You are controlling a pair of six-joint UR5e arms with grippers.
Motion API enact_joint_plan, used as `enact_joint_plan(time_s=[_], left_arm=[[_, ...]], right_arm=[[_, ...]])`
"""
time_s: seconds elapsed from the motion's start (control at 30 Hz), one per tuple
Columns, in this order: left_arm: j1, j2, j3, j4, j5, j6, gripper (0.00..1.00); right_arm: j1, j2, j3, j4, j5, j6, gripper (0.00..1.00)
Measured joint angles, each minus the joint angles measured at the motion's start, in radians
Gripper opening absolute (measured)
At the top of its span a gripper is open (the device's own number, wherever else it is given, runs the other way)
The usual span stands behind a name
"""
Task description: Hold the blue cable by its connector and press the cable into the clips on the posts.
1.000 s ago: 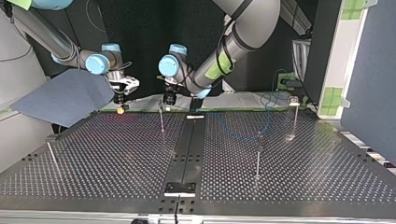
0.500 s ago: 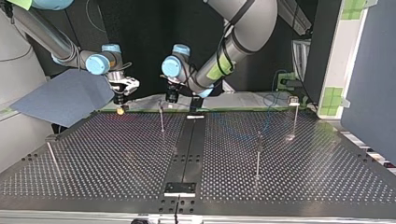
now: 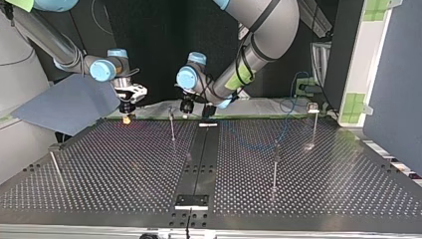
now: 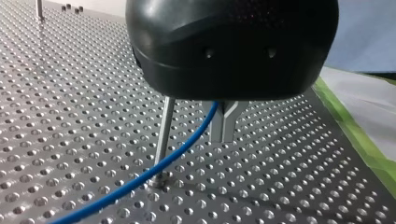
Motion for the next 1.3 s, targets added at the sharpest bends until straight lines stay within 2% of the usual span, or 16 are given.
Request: enact_joint_plan(time_s=[0.2, 0.47, 0.7, 0.83, 1.07, 1.3], left_arm=[[0.000, 0.000, 0.029, -0.007, 0.026, -0.004, 0.00], [0.018, 0.000, 0.090, -0.056, 0.025, -0.026, 0.00], [0.041, -0.001, 0.099, -0.064, 0.027, -0.026, 0.00], [0.047, -0.001, 0.112, -0.075, 0.042, -0.024, 0.00], [0.052, -0.002, 0.172, -0.135, 0.099, -0.023, 0.00], [0.066, -0.002, 0.211, -0.191, 0.101, -0.021, 0.00]], right_arm=[[0.000, 0.002, -0.007, 0.001, 0.000, 0.001, 0.00], [-0.003, 0.022, -0.026, 0.006, 0.001, 0.003, 0.00], [-0.004, 0.052, -0.056, 0.014, 0.002, 0.002, 0.00], [-0.003, 0.067, -0.078, 0.022, 0.003, 0.002, 0.00], [-0.004, 0.073, -0.105, 0.030, 0.004, 0.003, 0.00], [-0.004, 0.074, -0.120, 0.036, 0.011, 0.005, 0.00]])
